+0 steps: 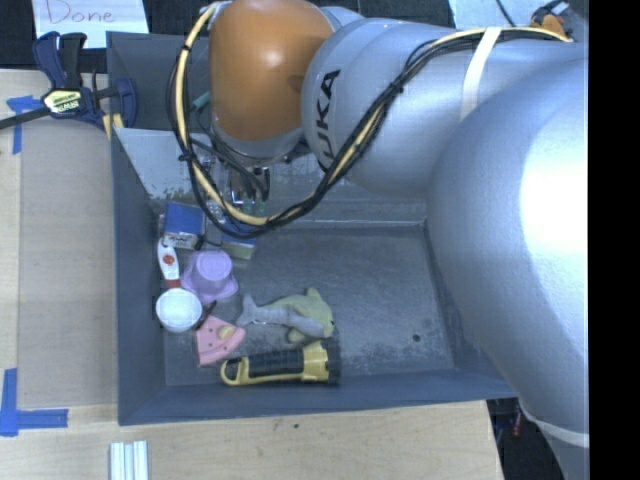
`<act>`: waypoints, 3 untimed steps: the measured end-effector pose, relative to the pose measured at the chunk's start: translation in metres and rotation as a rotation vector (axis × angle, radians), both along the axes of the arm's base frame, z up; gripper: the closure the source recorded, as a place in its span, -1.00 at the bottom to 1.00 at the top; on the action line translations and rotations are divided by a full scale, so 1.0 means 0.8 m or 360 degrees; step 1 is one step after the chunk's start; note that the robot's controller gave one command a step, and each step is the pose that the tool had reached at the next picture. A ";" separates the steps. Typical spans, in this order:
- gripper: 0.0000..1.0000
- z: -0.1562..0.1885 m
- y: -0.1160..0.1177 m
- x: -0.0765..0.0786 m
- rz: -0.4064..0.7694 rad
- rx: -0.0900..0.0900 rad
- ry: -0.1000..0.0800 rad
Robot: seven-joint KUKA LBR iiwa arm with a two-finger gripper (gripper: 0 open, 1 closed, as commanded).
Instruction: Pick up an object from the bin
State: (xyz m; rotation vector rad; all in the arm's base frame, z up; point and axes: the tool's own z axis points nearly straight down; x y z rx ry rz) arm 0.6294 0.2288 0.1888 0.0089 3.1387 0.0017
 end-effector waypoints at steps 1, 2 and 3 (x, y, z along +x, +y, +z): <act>-1.00 0.000 0.000 0.000 0.0000 0.0000 0.0000; -1.00 -0.106 -0.018 -0.053 0.0722 0.0001 -0.0001; -1.00 -0.091 0.010 -0.039 0.0656 0.0000 -0.0016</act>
Offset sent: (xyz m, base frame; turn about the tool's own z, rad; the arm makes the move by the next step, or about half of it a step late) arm -0.0432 -0.0146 -0.0851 -0.4596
